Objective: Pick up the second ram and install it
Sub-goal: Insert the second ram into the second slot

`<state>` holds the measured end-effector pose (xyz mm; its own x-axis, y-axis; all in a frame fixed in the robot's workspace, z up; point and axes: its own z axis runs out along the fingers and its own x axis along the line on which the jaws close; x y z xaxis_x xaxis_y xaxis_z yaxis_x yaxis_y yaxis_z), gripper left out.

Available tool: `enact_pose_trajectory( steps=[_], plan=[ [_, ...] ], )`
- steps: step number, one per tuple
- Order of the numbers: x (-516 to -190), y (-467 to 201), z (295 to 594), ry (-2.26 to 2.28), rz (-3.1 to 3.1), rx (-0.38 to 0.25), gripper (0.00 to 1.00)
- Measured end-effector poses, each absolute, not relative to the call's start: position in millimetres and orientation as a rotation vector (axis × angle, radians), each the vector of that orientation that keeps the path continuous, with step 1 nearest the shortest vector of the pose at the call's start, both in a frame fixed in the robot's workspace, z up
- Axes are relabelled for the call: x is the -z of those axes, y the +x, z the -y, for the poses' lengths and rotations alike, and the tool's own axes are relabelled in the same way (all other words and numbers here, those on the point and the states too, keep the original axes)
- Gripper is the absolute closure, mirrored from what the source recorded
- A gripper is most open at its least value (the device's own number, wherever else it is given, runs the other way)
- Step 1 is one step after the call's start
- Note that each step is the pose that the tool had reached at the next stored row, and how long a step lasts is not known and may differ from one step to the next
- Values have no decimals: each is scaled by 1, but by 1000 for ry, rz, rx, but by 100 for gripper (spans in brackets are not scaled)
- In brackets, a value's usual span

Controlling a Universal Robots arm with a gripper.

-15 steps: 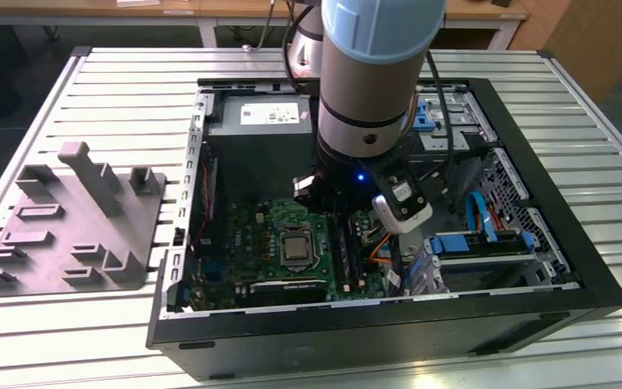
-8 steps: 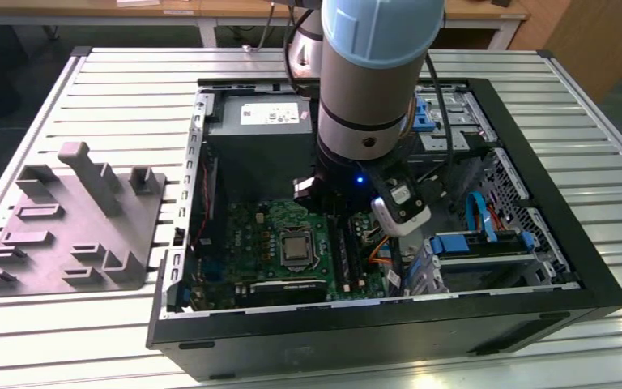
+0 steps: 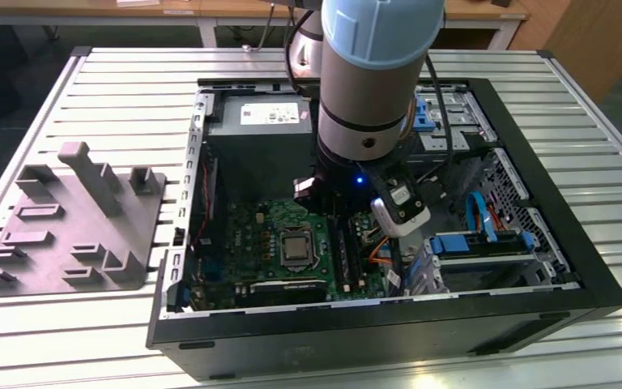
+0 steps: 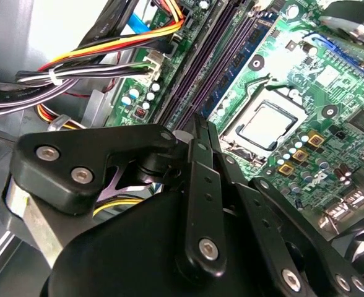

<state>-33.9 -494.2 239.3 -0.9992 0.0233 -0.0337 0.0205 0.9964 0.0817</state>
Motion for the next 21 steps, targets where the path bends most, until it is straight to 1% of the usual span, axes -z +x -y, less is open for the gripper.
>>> enact_pose_trajectory(
  steps=[21],
  plan=[
    [-233,-33,493,18,-3104,-131,89]
  ],
)
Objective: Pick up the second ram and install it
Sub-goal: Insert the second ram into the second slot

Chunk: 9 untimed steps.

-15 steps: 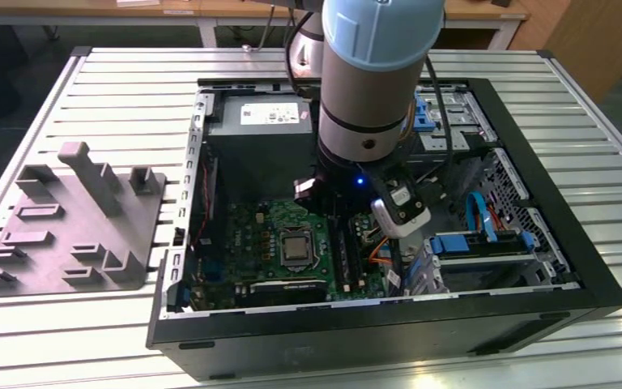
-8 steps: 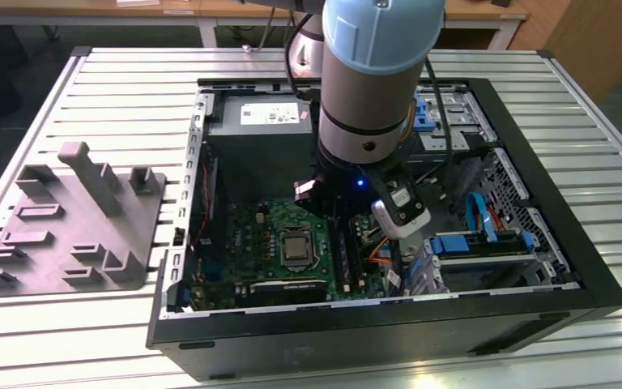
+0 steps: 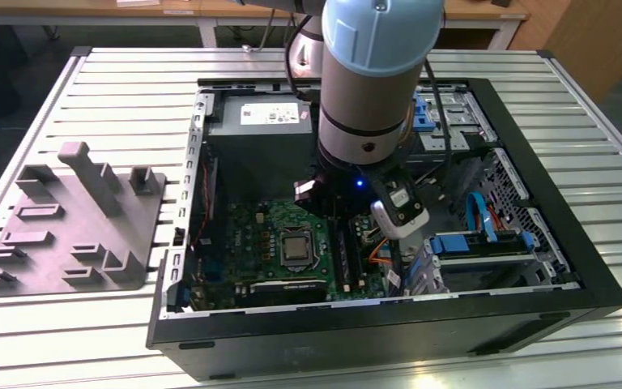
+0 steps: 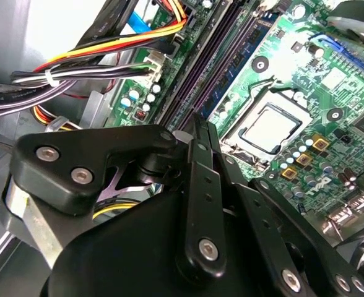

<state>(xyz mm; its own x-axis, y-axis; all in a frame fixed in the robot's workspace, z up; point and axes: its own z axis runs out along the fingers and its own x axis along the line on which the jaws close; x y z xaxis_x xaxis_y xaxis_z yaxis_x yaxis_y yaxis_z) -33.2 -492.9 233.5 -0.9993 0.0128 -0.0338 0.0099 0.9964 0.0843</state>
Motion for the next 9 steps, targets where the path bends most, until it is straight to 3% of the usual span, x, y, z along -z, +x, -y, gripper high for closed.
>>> enact_pose_trajectory(
  steps=[9],
  plan=[
    [-231,-33,493,18,-3105,-130,89]
  ],
)
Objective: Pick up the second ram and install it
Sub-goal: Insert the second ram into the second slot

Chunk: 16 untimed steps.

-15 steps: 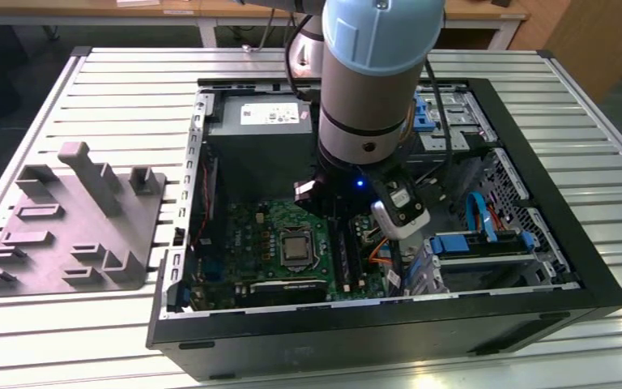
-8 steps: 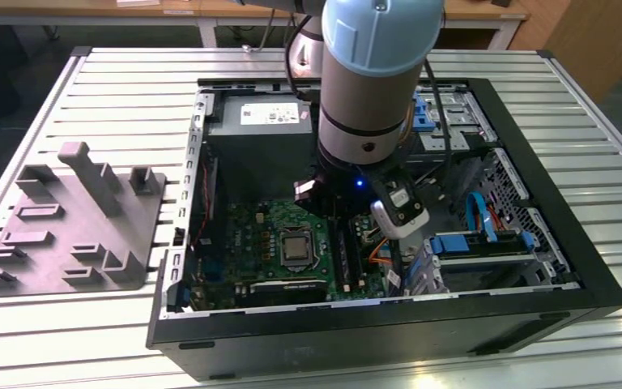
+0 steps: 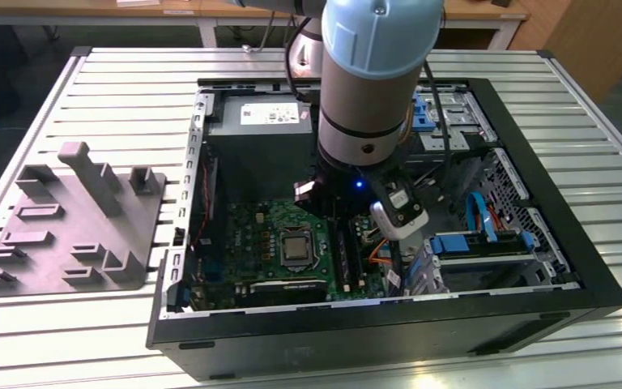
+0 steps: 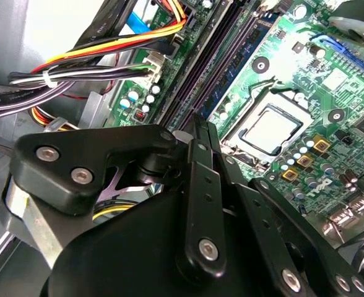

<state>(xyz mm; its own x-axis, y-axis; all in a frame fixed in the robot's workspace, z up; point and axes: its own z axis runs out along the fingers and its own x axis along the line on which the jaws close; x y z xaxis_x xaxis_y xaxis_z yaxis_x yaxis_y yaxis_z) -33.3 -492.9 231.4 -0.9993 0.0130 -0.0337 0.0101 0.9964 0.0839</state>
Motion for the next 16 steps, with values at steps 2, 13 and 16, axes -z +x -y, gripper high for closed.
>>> enact_pose_trajectory(
  steps=[2,13,16],
  plan=[
    [-231,-33,493,18,-3105,-130,89],
    [-229,-33,493,19,-3105,-130,89],
    [-229,-33,493,26,-3104,-129,89]
  ],
)
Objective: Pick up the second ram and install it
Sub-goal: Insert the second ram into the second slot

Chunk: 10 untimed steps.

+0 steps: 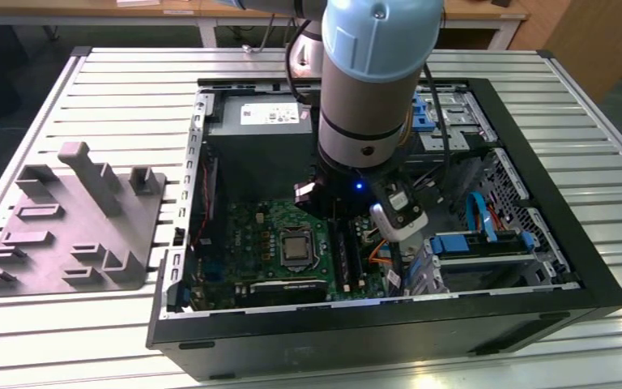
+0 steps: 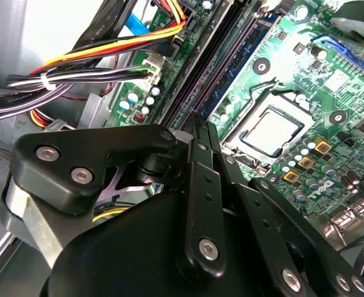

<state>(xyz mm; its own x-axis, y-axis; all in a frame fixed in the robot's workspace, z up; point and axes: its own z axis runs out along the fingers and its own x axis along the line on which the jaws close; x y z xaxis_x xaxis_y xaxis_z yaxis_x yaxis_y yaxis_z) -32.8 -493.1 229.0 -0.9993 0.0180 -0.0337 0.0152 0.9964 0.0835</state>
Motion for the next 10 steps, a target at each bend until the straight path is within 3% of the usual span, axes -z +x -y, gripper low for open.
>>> enact_pose_trajectory(
  steps=[10],
  plan=[
    [-229,-32,493,36,-3104,-129,89]
  ],
)
